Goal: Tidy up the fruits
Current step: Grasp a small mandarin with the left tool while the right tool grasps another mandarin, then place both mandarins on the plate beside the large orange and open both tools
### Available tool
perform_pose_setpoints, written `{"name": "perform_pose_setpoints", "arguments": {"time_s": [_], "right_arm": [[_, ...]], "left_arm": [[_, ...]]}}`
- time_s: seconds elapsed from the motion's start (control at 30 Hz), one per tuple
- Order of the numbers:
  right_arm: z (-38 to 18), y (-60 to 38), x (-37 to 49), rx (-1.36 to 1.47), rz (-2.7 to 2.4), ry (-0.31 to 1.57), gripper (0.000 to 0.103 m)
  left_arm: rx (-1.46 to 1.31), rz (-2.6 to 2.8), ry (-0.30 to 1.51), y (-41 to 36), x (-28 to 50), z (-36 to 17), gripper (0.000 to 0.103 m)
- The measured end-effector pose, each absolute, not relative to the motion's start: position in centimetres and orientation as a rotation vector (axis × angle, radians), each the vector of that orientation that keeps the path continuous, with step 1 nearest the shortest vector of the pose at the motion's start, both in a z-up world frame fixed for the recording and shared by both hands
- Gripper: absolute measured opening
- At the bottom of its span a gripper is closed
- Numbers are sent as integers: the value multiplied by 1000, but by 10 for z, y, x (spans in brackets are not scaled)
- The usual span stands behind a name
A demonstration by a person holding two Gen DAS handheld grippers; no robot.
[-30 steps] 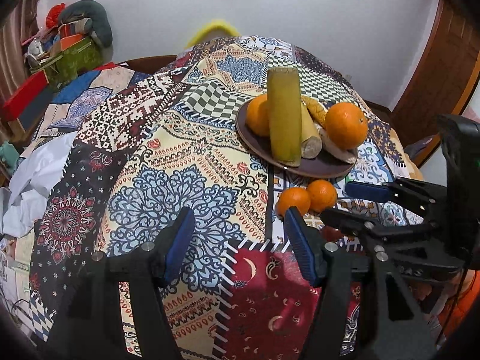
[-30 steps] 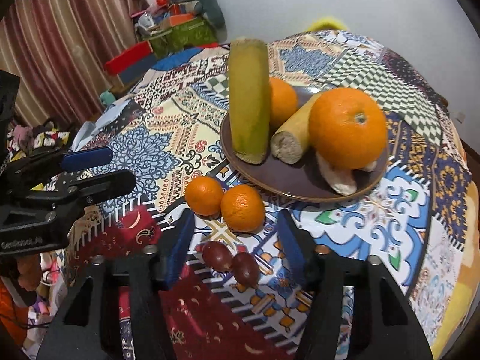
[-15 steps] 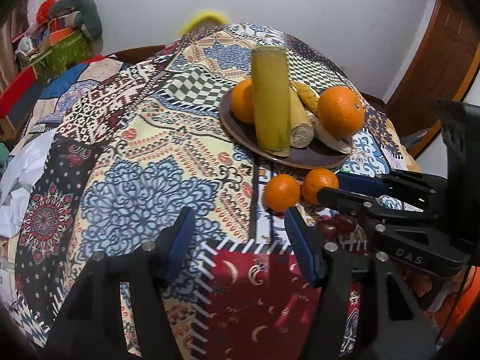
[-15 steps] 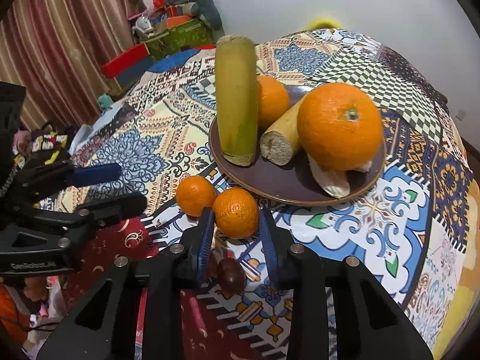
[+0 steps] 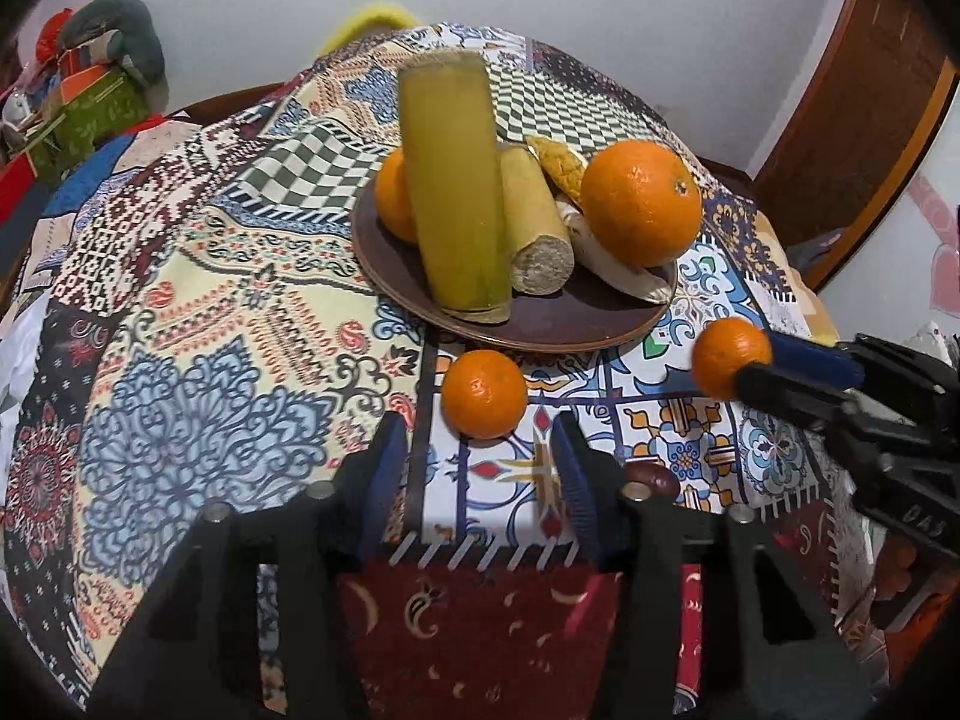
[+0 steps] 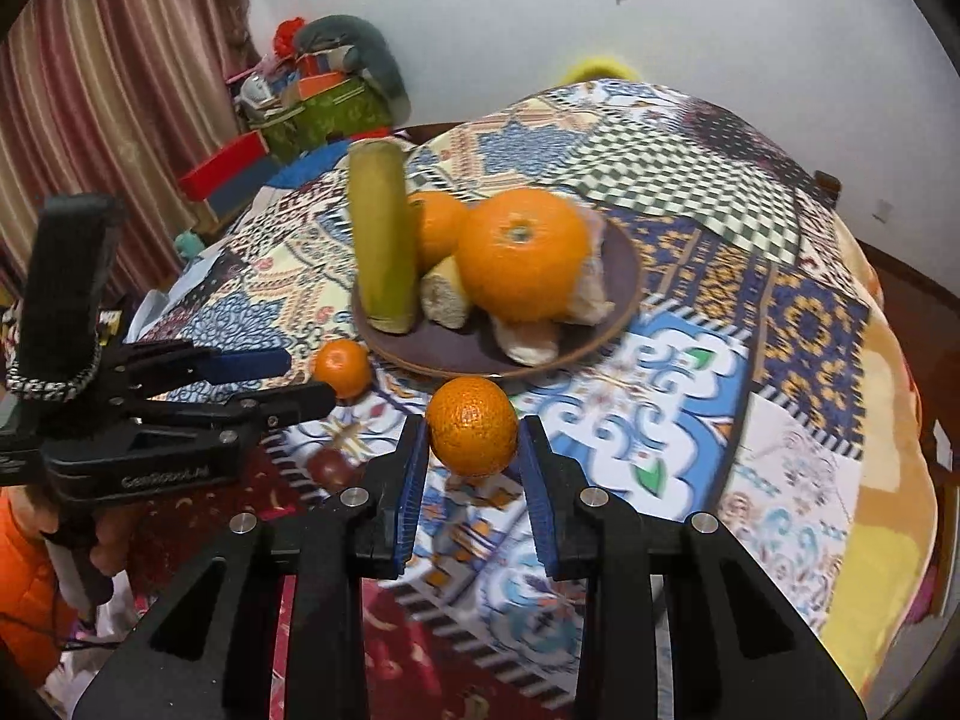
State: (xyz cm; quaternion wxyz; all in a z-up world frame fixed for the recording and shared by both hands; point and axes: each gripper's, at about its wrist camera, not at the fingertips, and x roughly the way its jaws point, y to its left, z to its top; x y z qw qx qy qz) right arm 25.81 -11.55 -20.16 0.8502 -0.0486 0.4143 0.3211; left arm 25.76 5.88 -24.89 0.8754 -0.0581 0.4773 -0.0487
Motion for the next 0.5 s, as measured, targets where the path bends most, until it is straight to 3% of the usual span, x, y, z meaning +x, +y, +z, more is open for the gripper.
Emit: {"name": "perform_pose_setpoints", "arguments": {"time_s": [0.27,0.5], "right_arm": [[-196,-131,263,-68,657,859,28],[-197,-118,268,-73,695,850,28]], "left_arm": [[-130,-92,1016,54,270,-258,32],[-147,-112,998,56,268,-252,30]]}}
